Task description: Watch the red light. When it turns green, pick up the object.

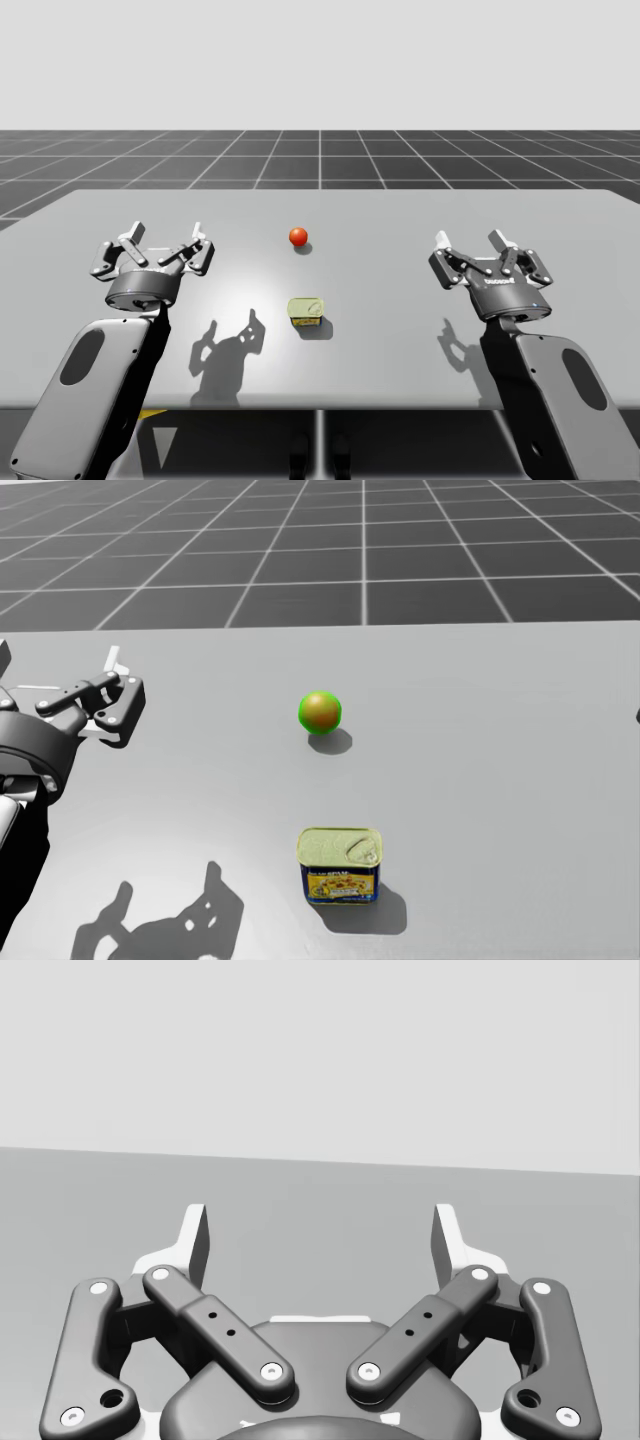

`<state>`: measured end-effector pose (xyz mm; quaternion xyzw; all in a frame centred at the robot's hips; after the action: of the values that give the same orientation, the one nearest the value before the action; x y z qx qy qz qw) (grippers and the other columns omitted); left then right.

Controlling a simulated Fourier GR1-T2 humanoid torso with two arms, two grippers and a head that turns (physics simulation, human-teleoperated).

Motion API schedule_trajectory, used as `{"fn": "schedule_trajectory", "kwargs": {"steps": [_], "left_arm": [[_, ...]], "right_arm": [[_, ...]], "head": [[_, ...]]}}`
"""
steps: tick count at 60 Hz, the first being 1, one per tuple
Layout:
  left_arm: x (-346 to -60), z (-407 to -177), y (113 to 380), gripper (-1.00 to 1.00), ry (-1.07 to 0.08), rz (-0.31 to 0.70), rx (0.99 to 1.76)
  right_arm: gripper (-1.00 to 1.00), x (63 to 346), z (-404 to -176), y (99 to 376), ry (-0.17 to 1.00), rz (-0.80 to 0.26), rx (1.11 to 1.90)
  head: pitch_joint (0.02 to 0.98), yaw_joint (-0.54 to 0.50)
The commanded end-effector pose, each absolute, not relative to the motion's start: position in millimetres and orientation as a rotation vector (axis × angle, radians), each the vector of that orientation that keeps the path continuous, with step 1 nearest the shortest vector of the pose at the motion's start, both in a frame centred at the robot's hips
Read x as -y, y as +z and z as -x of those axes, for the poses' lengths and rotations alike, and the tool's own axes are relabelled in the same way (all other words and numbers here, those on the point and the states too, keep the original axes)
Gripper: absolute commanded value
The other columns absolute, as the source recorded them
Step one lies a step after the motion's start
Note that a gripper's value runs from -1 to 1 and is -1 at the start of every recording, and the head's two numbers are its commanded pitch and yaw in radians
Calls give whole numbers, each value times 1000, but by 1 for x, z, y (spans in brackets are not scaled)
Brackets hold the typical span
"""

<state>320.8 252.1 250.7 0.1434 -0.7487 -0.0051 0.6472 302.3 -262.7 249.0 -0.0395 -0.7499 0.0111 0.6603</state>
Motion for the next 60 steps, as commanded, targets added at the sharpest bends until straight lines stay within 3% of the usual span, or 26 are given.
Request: {"fn": "schedule_trajectory", "kwargs": {"steps": [1, 9, 29, 39, 50, 60], "left_arm": [[-252, -321, 251, -1000, -12, -326, 1703], [-252, -321, 251, -1000, -12, -326, 1703], [-251, -321, 251, -1000, -26, -325, 1699], [-250, -321, 250, -1000, -39, -317, 1698], [-249, -321, 252, -1000, -66, -232, 1681], [-243, -316, 259, -1000, -91, -61, 1630]], "right_arm": [[-1000, 263, -302, 249, 25, 90, 1697], [-1000, 263, -302, 249, 25, 90, 1697], [-1000, 261, -304, 246, 42, 92, 1688], [-1000, 260, -304, 245, 44, 94, 1684], [-1000, 259, -303, 245, 46, 94, 1683], [-1000, 259, -303, 245, 42, 96, 1685]], "head": [[635, 94], [655, 92], [834, 93], [862, 89], [862, 91], [858, 97]]}}
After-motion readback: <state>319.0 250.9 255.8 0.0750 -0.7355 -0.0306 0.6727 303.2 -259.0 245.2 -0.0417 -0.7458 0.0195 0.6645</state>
